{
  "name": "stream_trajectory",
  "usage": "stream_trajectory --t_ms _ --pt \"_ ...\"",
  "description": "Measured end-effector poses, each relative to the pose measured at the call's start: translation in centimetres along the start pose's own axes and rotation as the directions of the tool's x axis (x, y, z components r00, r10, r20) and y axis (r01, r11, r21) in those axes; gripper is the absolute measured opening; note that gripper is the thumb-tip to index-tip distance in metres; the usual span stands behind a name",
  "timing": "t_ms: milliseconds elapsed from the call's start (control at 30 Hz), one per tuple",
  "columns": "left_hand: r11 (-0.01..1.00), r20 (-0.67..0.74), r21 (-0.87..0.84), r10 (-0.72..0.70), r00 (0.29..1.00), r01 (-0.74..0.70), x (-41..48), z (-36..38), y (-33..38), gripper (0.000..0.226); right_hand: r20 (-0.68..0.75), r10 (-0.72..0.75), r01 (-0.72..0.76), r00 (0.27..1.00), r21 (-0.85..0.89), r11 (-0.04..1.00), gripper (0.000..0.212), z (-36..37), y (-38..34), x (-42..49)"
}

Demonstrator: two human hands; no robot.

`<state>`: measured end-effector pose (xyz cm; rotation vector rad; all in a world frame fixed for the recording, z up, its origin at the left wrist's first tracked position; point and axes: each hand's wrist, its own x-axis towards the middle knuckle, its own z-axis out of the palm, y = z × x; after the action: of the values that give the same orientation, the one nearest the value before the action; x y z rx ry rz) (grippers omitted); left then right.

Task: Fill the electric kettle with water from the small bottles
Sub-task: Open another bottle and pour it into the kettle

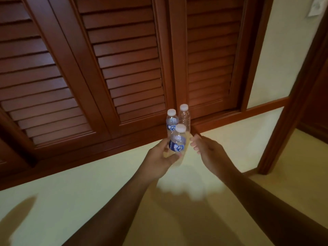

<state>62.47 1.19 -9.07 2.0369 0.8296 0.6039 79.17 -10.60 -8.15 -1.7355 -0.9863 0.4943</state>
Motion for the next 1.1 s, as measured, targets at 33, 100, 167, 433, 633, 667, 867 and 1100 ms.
stream_trajectory --t_ms 33,100,167,433,633,667,867,1100 --pt "1.0 -0.035 -0.017 -0.007 0.999 0.006 0.9 0.7 0.0 0.051 0.005 0.015 -0.015 1.0 -0.062 0.998 0.031 0.1 1.2 0.0" --pt "0.998 -0.074 -0.055 -0.037 0.997 0.033 2.7 2.3 0.0 0.056 0.009 -0.017 0.018 1.0 -0.231 0.973 0.032 0.6 3.6 0.0" --pt "0.996 -0.095 -0.071 -0.051 0.994 0.045 4.3 3.9 0.3 0.056 0.037 -0.072 0.081 0.997 -0.367 0.927 0.043 0.9 5.3 0.0" --pt "0.999 -0.187 -0.018 -0.047 0.981 0.044 7.7 7.4 1.1 0.047 0.068 -0.072 0.095 0.995 -0.468 0.879 0.047 1.4 7.2 0.5" --pt "0.992 -0.236 -0.031 -0.128 0.963 0.124 8.6 8.4 1.0 0.039 0.063 -0.071 0.092 0.995 -0.448 0.889 0.044 1.3 7.2 0.7" --pt "0.99 -0.228 -0.035 -0.142 0.963 0.138 8.6 8.4 0.9 0.039 0.06 -0.077 0.096 0.995 -0.443 0.891 0.044 1.4 7.2 0.6" --pt "0.981 -0.22 -0.09 -0.187 0.958 0.171 4.5 6.6 0.5 0.042 0.067 -0.165 0.178 0.984 -0.418 0.891 0.047 1.1 7.1 0.0" --pt "1.0 -0.228 0.022 0.001 0.974 0.004 -7.5 -1.3 -1.9 0.027 0.265 -0.346 0.424 0.9 -0.348 0.836 0.04 6.3 2.4 -4.6"
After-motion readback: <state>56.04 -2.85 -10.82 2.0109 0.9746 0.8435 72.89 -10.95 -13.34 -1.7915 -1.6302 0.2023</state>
